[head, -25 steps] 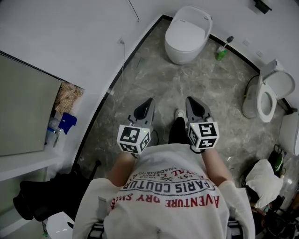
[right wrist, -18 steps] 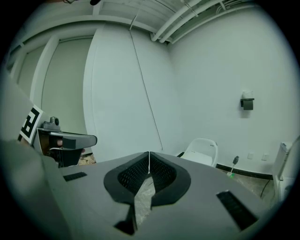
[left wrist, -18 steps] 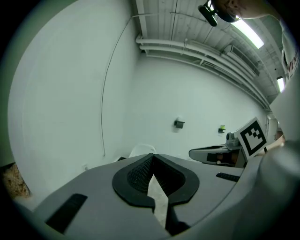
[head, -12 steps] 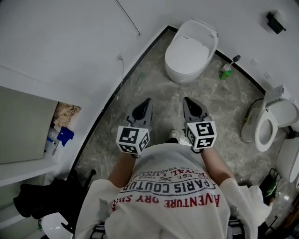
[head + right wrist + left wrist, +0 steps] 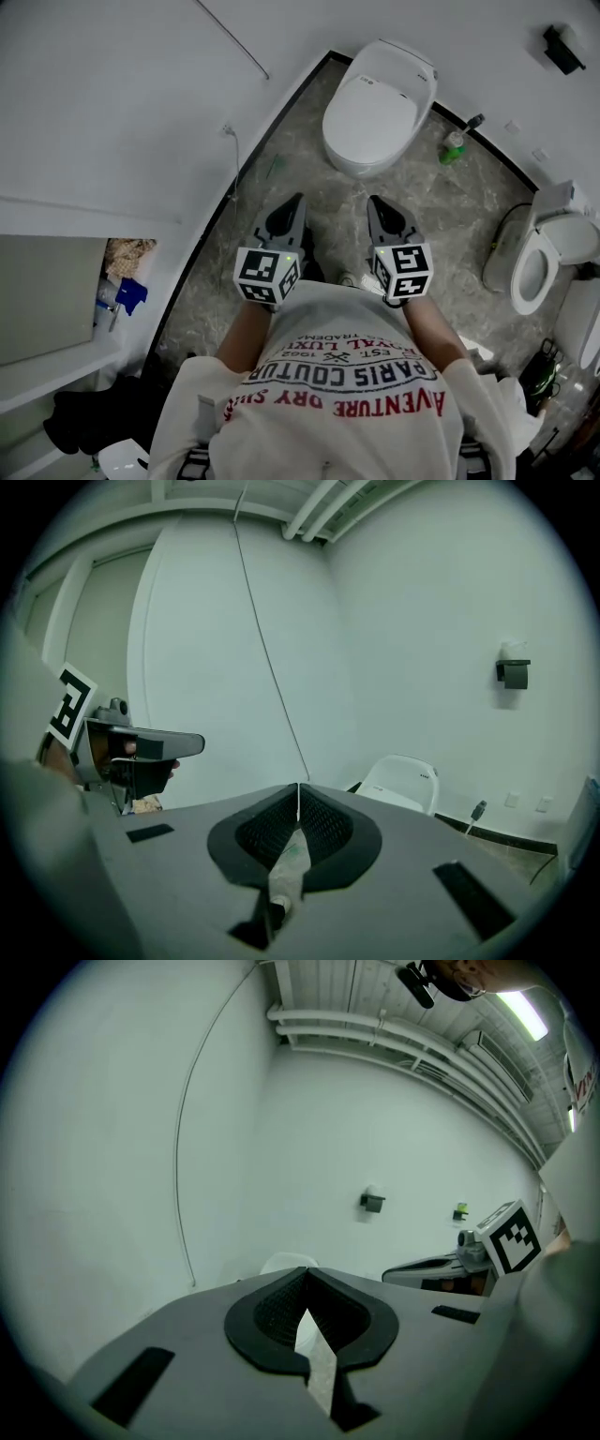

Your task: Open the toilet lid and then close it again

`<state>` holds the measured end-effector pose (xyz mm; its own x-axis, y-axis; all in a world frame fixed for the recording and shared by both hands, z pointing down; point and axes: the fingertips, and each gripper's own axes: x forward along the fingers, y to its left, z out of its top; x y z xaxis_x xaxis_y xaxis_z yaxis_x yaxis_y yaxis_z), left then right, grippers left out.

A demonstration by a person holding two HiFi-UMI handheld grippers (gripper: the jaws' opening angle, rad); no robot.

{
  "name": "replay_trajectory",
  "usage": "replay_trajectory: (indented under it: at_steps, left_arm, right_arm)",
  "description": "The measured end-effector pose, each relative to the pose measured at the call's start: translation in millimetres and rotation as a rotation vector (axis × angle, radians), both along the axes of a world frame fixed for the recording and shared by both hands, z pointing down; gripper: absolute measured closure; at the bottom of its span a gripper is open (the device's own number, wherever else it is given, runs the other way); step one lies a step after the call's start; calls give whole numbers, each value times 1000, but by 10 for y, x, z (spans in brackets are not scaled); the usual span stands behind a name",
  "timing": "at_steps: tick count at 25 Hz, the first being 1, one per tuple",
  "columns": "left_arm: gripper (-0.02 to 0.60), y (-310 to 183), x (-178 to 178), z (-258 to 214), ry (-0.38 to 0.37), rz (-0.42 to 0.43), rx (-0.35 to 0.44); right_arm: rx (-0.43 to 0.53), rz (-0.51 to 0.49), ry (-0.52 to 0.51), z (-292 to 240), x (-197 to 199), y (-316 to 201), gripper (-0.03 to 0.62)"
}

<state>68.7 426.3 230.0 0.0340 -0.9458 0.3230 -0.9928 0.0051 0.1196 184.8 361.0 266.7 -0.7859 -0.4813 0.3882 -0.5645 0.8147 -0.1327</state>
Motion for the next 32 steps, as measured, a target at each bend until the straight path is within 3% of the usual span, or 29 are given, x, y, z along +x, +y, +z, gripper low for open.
replay_trajectory:
  at_steps: [16, 20, 24, 28, 32]
  left_arm:
    - [574, -2568, -1303, 367, 25, 377, -64]
    - [574, -2968, -1537, 665, 32, 462, -114]
    - [574, -3223, -1660, 1002, 92, 525, -152]
    - [574, -3435, -1660, 1306, 162, 543, -151]
    - [574, -3591, -1577, 1744, 169, 555, -156]
  right_arm:
    - [-55, 341, 12, 301, -1162, -2048, 579]
    - [-113, 400, 4, 538, -1426, -2383, 579]
    - [-147, 434, 36, 844, -1592, -2614, 579]
    - [-176, 447, 43, 1167, -1588, -2799, 579]
    - [-168, 432, 66, 1531, -1523, -2954, 579]
